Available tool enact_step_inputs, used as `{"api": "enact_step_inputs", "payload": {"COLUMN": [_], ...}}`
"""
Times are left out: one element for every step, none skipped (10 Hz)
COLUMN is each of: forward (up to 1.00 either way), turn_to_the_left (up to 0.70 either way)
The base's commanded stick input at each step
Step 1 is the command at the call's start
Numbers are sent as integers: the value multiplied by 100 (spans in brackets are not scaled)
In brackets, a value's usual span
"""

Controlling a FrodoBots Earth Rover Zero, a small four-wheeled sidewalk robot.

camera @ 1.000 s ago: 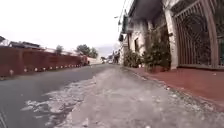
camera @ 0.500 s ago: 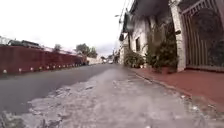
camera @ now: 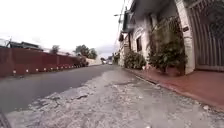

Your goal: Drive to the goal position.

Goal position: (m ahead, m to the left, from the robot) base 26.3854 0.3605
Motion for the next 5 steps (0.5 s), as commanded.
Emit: {"api": "enact_step_inputs", "payload": {"forward": [100,100,100,100,100], "turn_to_the_left": [2,2,2,0,1]}}
